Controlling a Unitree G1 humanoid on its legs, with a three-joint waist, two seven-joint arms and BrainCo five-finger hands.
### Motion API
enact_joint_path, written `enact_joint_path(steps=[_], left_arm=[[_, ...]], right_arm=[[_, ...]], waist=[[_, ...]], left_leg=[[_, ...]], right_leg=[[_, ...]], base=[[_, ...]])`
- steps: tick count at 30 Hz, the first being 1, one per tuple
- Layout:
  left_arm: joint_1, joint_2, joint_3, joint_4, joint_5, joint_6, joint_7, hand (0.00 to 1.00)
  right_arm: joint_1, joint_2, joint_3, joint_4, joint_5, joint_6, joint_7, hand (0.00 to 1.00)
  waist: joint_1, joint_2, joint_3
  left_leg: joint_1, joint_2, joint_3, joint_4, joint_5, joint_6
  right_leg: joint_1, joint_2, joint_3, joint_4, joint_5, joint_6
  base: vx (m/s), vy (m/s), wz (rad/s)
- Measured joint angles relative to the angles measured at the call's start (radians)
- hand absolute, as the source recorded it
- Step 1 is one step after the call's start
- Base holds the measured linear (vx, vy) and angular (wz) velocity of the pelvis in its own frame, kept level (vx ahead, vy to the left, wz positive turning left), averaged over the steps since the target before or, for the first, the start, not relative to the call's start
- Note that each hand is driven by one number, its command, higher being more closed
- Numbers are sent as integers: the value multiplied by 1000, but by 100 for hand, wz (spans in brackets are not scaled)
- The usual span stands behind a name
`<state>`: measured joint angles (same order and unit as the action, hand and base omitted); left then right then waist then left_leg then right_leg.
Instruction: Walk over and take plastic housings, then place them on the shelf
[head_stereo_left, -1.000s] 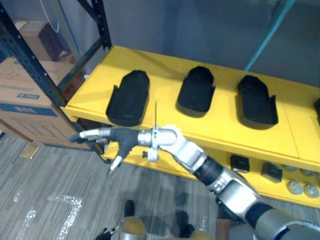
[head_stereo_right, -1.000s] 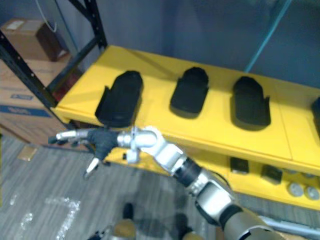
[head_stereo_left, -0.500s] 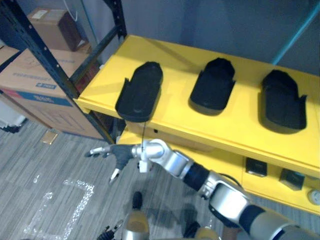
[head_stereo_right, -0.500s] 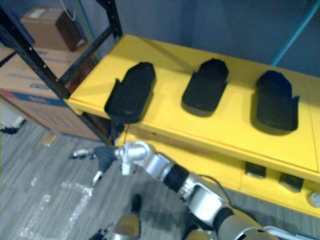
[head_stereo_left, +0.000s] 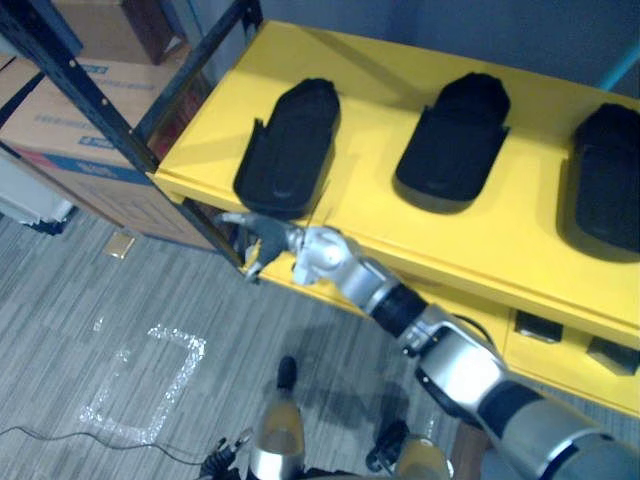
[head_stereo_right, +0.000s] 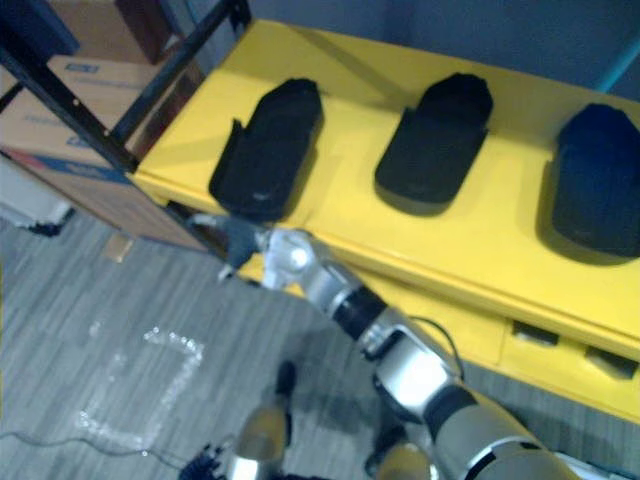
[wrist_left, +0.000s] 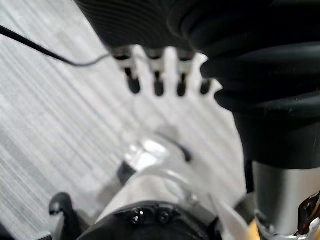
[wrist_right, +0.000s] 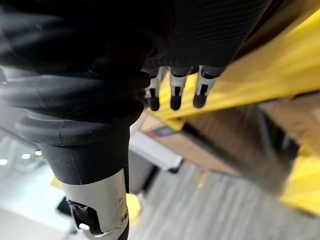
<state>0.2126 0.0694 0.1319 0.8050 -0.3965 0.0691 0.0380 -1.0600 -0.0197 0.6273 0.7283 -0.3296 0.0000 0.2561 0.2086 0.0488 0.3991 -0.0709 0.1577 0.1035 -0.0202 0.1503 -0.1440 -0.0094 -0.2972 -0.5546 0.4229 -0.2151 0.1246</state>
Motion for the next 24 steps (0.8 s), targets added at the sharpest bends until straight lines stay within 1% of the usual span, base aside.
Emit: enact_joint_path(steps=[5,6,9,10,13,15,16,17,20,22,24], left_arm=[[0,3,-27,-15,-29,19,21,0],[0,3,-29,-20,-30,31,26,0],[0,5,-35,-22,-34,42,26,0],[0,5,-35,-23,-35,42,26,0],[0,5,-37,-32,-35,43,27,0],[0,5,-38,-37,-36,42,27,0],[0,5,-38,-37,-36,42,27,0],[0,5,-38,-38,-37,42,27,0],[-3,4,-39,-39,-37,42,26,0],[-3,4,-39,-38,-36,42,26,0],[-3,4,-37,-38,-35,42,24,0]], right_arm=[[-73,-50,-20,47,1,-7,1,0],[-89,-68,-20,62,1,-23,0,0],[-95,-76,-20,70,4,-27,-2,0],[-99,-79,-20,77,7,-28,-17,0],[-108,-93,-37,105,46,-53,-69,0],[-119,-106,-86,110,88,-77,-121,0],[-124,-106,-99,110,92,-85,-129,0],[-140,-108,-115,110,95,-107,-136,0],[-161,-112,-122,109,114,-117,-118,0],[-160,-106,-108,108,116,-145,-80,0],[-159,-89,-88,100,115,-163,-56,0]], waist=[[2,11,11],[3,15,14],[5,15,14],[7,15,14],[16,15,14],[24,15,14],[25,15,14],[25,17,18],[26,23,26],[27,24,27],[28,24,27]], left_leg=[[0,4,-10,14,-2,3],[-1,4,-10,13,-3,4],[-1,4,-9,13,-3,4],[-1,5,-9,13,-2,2],[-2,6,-8,13,-1,0],[-4,8,-8,13,-1,0],[-5,9,-8,13,-1,0],[-5,9,-7,13,-1,0],[-4,11,-6,13,-1,0],[-4,15,-3,13,-2,-1],[1,19,3,14,-3,0]], right_leg=[[13,2,-10,1,0,-1],[12,2,-10,1,0,-1],[13,3,-10,0,0,-1],[13,4,-9,-1,0,-1],[13,6,-9,-4,2,-1],[12,10,-9,-10,4,-1],[13,11,-9,-12,5,-1],[13,12,-9,-15,5,-1],[13,14,-8,-15,5,-1],[13,18,-6,-17,5,-2],[13,22,-1,-17,4,-4]], base=[[-39,-4,4],[-40,0,0],[-12,1,0],[0,0,0],[0,0,0],[0,0,0],[0,0,0],[0,0,0],[0,0,0],[2,-2,-2],[3,-9,-8]])
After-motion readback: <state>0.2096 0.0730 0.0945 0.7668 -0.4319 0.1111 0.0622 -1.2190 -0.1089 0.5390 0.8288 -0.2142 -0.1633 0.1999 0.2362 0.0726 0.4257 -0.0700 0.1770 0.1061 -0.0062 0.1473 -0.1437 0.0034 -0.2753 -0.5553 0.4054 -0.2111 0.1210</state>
